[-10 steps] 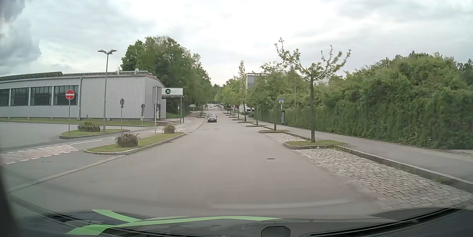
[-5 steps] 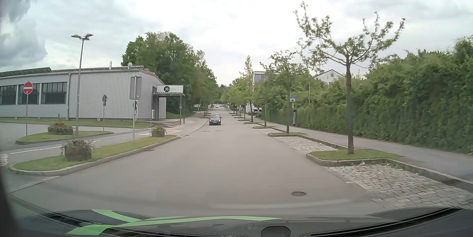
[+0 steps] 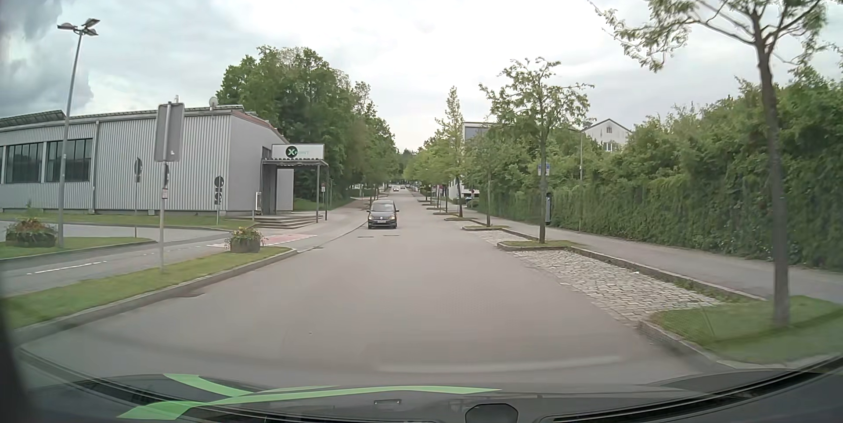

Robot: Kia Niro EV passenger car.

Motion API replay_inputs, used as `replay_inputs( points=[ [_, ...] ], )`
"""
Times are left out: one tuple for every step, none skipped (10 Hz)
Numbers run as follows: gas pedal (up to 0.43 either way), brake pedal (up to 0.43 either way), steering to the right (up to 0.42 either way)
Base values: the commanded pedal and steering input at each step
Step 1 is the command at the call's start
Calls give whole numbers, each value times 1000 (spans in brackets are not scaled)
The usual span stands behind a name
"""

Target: Follow the waypoints while adhering to traffic rules and regulations

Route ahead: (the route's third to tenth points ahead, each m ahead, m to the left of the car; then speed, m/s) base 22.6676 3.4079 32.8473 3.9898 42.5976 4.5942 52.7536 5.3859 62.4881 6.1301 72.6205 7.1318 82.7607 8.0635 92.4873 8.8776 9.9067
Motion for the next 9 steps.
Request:
replay_inputs(
  points=[
    [20,0,-13],
    [20,0,-12],
    [20,0,-11],
    [39,0,-11],
    [39,0,-11],
    [67,0,-11],
    [67,0,-11],
    [79,0,-11],
    [79,0,-11]
  ],
)
